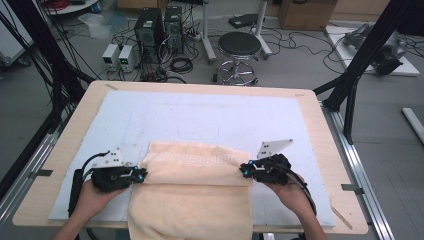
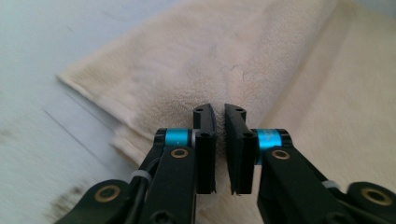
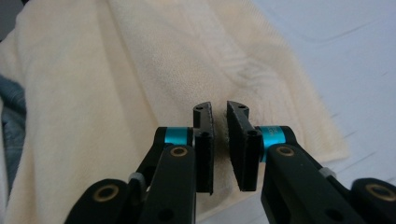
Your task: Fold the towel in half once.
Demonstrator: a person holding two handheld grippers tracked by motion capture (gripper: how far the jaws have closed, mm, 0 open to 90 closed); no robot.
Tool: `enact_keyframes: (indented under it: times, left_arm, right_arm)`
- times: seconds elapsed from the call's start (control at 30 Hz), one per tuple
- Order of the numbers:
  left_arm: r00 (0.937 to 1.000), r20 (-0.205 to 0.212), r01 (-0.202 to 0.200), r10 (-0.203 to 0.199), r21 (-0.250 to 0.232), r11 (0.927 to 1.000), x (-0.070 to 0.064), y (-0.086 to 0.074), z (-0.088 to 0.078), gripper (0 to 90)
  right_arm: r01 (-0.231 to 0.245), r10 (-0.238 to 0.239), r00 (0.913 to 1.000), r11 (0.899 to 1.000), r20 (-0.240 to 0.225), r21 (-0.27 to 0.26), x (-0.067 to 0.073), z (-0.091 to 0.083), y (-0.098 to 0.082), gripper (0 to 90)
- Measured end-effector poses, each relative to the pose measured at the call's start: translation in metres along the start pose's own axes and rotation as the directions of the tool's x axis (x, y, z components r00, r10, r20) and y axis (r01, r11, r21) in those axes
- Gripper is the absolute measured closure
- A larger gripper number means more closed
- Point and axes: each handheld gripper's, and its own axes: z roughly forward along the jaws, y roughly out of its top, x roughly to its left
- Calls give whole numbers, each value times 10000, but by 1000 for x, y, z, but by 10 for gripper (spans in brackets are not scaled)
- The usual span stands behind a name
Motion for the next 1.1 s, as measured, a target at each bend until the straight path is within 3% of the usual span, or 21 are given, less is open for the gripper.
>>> enact_keyframes:
  times: [0.07,0.1,0.17,0.3,0.47,0.53,0.6,0.7,0.77,0.9,0.93,1.1]
  left_arm:
    - [9998,186,-99,96,145,9998,-1,-1,-2,725]
    - [9997,203,-142,140,86,9999,-1,-1,-5,716]
    - [9998,52,-180,181,-14,9998,3,3,-9,685]
    - [9997,-225,-11,3,-355,9994,16,17,-6,602]
    - [9966,-646,463,-512,-755,9961,34,31,12,541]
    - [9944,-890,522,-564,-482,9975,42,34,22,541]
    - [9928,-979,696,-690,32,9976,49,34,34,532]
    - [9900,-998,1069,-995,715,9917,58,29,49,512]
    - [9893,-859,1242,-1179,720,9896,61,27,53,500]
    - [9920,-787,1052,-991,777,9914,58,28,55,645]
    - [9922,-679,1100,-1046,809,9906,58,28,55,757]
    - [9907,-1160,804,-705,832,9933,53,31,52,895]
  right_arm:
    - [-278,289,9984,9993,-484,241,2,4,-8,709]
    - [-367,385,9980,9986,-507,371,3,4,-10,671]
    - [-211,219,9993,9994,-305,263,4,0,-11,617]
    - [-551,554,9984,9983,147,-193,-10,-4,-5,525]
    - [-1036,1033,9939,9946,379,44,-33,15,0,492]
    - [-1180,1151,9906,9923,737,368,-42,25,0,490]
    - [-1495,1441,9864,9864,785,689,-52,36,-3,476]
    - [-1758,1687,9831,9783,705,1097,-60,49,-7,488]
    - [-1665,1577,9843,9788,797,1194,-60,54,-7,549]
    - [-1230,1149,9908,9848,714,1229,-58,57,-5,752]
    - [-1258,1188,9910,9840,618,1262,-58,57,-5,783]
    - [-1438,1378,9885,9843,626,1027,-59,52,-3,841]
